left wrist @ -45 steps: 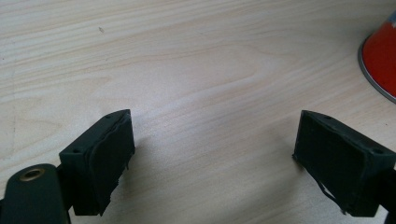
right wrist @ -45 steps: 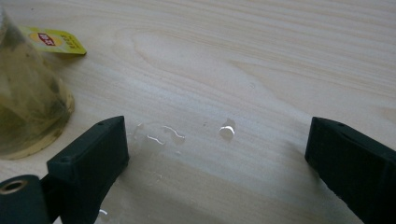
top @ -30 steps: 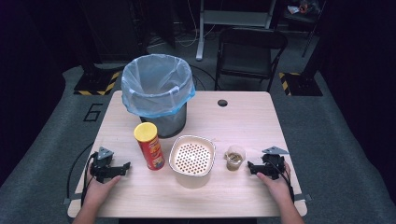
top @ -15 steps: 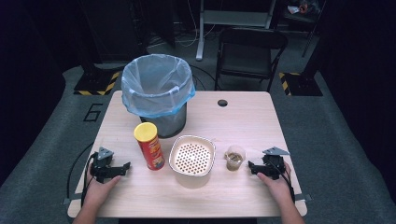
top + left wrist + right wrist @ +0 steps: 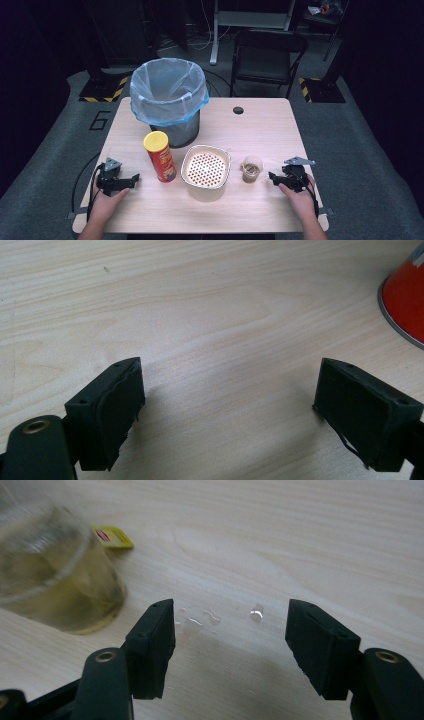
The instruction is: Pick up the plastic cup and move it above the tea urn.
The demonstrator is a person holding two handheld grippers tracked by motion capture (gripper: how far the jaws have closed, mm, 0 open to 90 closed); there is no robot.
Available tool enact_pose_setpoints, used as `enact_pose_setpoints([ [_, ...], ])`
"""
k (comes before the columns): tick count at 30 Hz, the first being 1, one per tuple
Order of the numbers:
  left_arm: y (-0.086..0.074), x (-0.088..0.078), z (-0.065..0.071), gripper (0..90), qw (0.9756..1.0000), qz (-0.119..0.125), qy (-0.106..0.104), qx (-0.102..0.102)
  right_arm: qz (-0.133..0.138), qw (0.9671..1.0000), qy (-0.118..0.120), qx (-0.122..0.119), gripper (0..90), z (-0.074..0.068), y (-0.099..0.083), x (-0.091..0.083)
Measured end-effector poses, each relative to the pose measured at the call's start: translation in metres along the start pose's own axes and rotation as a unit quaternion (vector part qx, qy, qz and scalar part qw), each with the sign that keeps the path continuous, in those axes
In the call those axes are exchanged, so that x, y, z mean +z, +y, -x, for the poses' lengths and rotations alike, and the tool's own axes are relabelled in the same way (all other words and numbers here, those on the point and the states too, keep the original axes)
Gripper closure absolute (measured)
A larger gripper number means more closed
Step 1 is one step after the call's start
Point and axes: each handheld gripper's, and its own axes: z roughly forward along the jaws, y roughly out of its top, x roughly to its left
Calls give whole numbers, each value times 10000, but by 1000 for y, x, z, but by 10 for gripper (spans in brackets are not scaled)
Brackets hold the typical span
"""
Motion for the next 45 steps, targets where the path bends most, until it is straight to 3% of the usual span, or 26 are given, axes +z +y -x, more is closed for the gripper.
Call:
enact_pose_setpoints([
  [7, 0, 0, 1, 121, 10000, 11, 15, -27, 217, 9995, 174, 142, 343, -1, 15, -37],
  [12, 0, 0, 1, 121, 10000, 10, 21, -22, 331, 9991, 271, -69, 326, -11, 18, -56],
  [18, 0, 0, 1, 121, 10000, 3, 22, -43, 441, 9973, 517, -262, 284, -26, 25, -66],
  [23, 0, 0, 1, 121, 10000, 5, 26, -34, 533, 9947, 735, -486, 241, -36, 29, -63],
  [28, 0, 0, 1, 121, 10000, -12, 18, -52, 445, 9910, 974, -798, 174, -52, 31, -48],
  [37, 0, 0, 1, 121, 10000, -10, 19, -47, 372, 9898, 1055, -879, 140, -64, 38, -28],
  [45, 0, 0, 1, 121, 10000, 3, 24, -40, 220, 9903, 955, -990, 143, -70, 42, -7],
])
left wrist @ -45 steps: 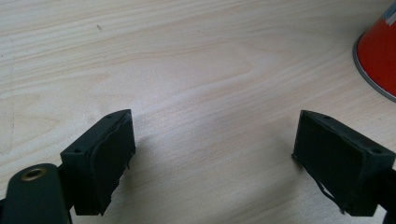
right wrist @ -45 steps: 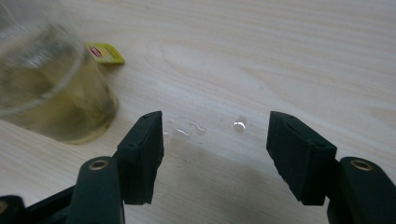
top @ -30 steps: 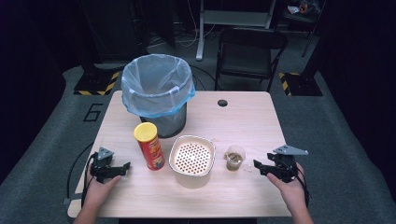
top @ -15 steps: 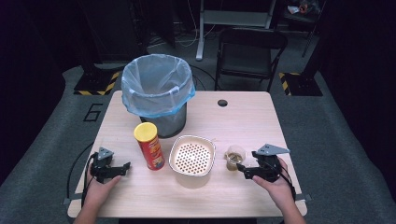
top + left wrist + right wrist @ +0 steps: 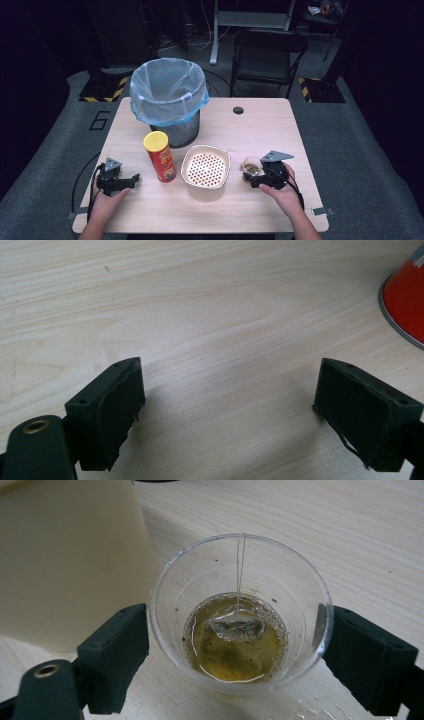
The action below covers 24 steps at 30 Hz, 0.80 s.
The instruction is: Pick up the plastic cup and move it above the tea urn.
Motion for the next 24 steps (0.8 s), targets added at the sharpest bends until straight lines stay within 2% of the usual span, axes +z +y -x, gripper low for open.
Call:
enact_pose_setpoints([
  [6, 0, 0, 0, 121, 10000, -15, -6, -10, -43, 9999, -78, -141, 160, 0, -3, 12],
  [9, 0, 0, 0, 121, 10000, 15, 8, 14, -40, 9997, -163, -157, 211, 0, -6, 17],
  [18, 0, 0, 0, 121, 10000, 11, 6, 10, 117, 9996, -145, -189, 279, 0, -8, 21],
  [19, 0, 0, 0, 121, 10000, 14, 6, 8, 127, 9995, -134, -259, 280, 0, -8, 21],
  [21, 0, 0, 0, 121, 10000, 8, -1, 4, 164, 9996, -156, -196, 285, -1, -8, 20],
  [24, 0, 0, 0, 121, 10000, 10, -1, 1, 171, 9995, -141, -226, 286, -1, -8, 20],
])
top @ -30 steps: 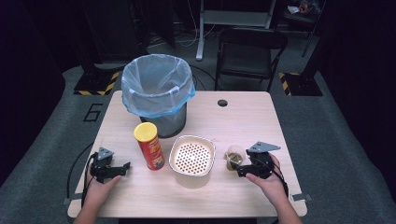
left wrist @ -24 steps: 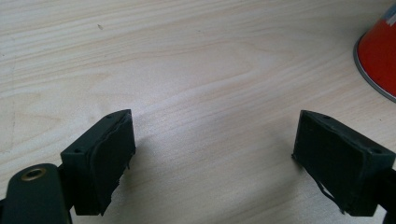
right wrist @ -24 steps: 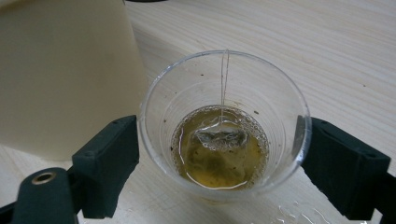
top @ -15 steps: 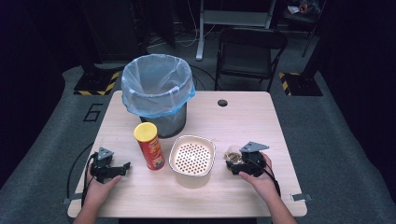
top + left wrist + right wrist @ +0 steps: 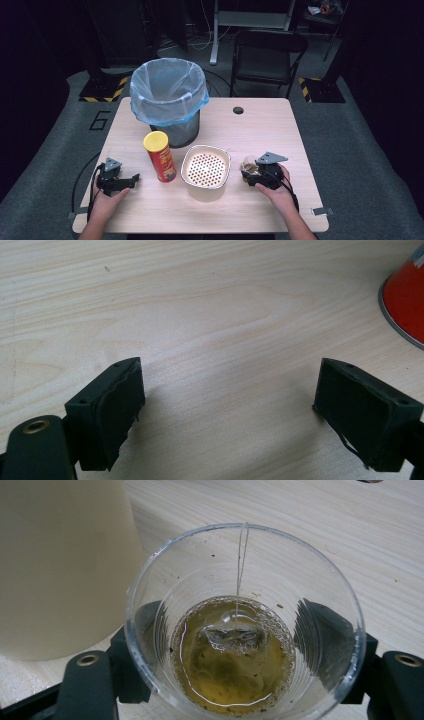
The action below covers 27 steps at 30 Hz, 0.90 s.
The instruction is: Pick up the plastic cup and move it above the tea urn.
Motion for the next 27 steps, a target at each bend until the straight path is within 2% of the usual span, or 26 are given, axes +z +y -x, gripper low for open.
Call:
enact_pose_setpoints([
  [7, 0, 0, 0, 121, 10000, -2, 0, 5, 46, 9999, -34, -103, 278, -6, 1, -1],
  [10, 0, 0, 0, 121, 10000, -2, -1, 4, 26, 9999, -16, -151, 279, -5, 1, -1],
  [14, 0, 0, 0, 121, 10000, -2, 0, 5, 38, 9999, -8, -101, 286, -5, 1, -2],
  [19, 0, 0, 0, 121, 10000, -4, -1, 7, 49, 9998, -5, -206, 304, -7, 1, -3],
  [25, 0, 0, 0, 121, 10000, -9, -2, 27, 46, 9999, 54, -124, 313, -5, 1, -3],
  [27, 0, 0, 0, 121, 10000, -11, -5, 24, 53, 9998, 100, -161, 319, -4, 0, -3],
])
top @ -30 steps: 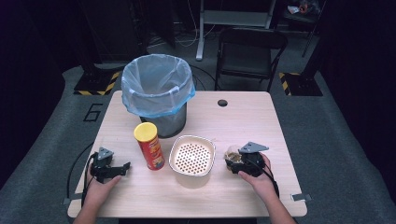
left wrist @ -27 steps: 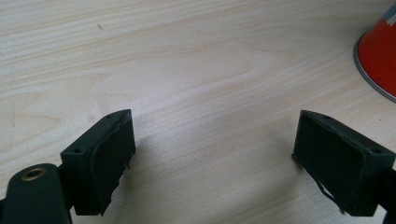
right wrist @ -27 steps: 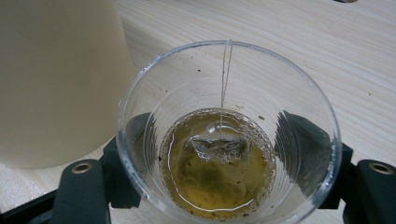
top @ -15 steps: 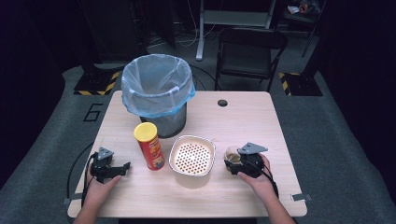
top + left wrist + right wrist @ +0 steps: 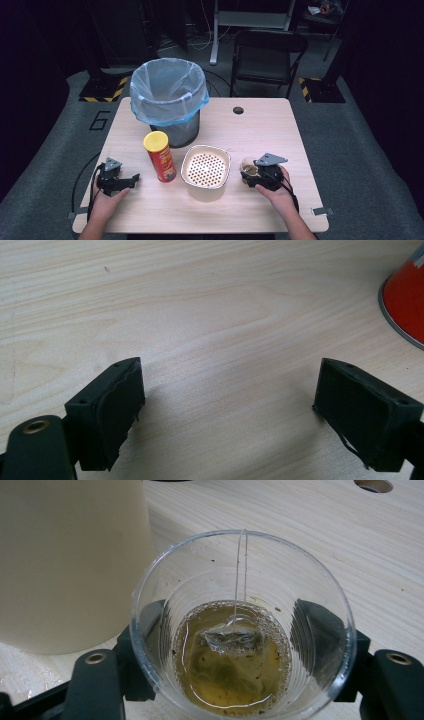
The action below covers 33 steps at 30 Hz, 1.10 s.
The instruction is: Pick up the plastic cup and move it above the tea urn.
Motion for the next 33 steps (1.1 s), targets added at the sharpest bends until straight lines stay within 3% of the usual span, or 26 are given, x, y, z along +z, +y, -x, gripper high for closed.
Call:
enact_pose_setpoints([
  [7, 0, 0, 0, 121, 10000, -1, -1, 2, 17, 10000, 6, 20, 328, 0, -1, 0],
  [16, 0, 0, 0, 121, 10000, 0, -1, 2, -31, 9999, 26, -133, 336, -2, 2, -1],
  [33, 0, 0, 0, 121, 10000, 0, -1, 8, 115, 9995, 128, -246, 346, -1, 20, -12],
])
